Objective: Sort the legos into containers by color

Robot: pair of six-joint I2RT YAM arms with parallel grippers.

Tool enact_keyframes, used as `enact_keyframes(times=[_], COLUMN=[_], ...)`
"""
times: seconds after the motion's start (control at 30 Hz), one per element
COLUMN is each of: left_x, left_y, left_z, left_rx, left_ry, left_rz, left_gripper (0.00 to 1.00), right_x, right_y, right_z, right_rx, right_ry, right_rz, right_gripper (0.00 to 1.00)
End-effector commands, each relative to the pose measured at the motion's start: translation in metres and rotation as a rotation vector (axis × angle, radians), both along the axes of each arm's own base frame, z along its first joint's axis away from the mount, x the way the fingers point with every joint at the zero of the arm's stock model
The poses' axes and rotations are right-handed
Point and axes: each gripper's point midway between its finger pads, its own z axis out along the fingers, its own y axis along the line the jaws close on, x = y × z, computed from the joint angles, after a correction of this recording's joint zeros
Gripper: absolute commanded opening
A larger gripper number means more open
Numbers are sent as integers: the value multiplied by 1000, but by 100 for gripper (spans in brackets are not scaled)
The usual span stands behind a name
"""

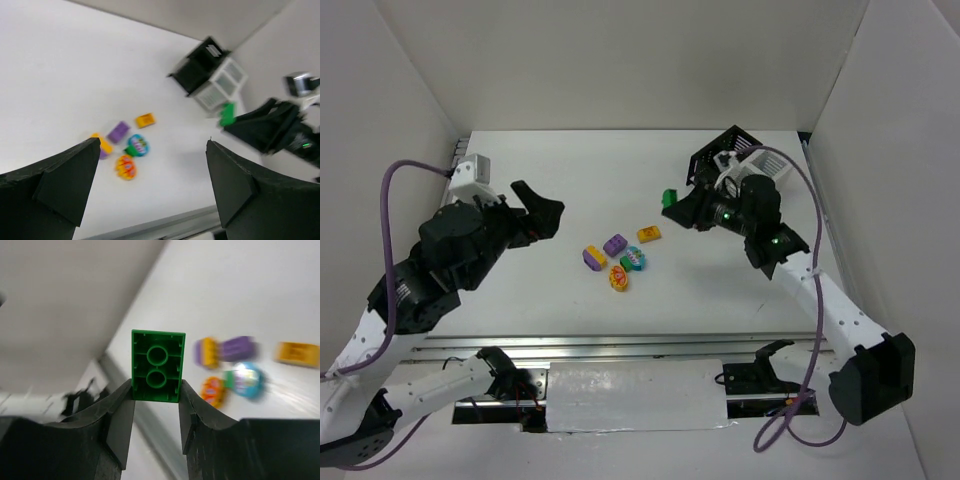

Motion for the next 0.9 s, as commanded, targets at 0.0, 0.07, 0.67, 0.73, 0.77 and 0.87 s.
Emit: enact_keyframes(times=[0.0,0.07,0.67,0.73,0.77,0.87], left_x=[-9,-13,-3,-1,-1,0], left_y=[56,63,71,69,69,67], left_z=[-53,-69,-172,-174,-174,-174], left_rx=[221,260,498,482,484,479], left_ry=[99,116,326,329,330,327], left_rz=[193,199,202,183,177,166], left_gripper=[100,100,100,99,100,99], right_x=[61,77,204,214,220,228], right_y=[-75,-106,-241,-245,-245,-248], right_z=[-21,-21,-65,-61,-74,-88], right_rx=[-202,-260,-529,-539,-557,-589], right_ry=[63,75,345,349,375,426], right_rz=[-348,-484,-955,-974,-967,-969], right_gripper=[0,0,0,0,0,0])
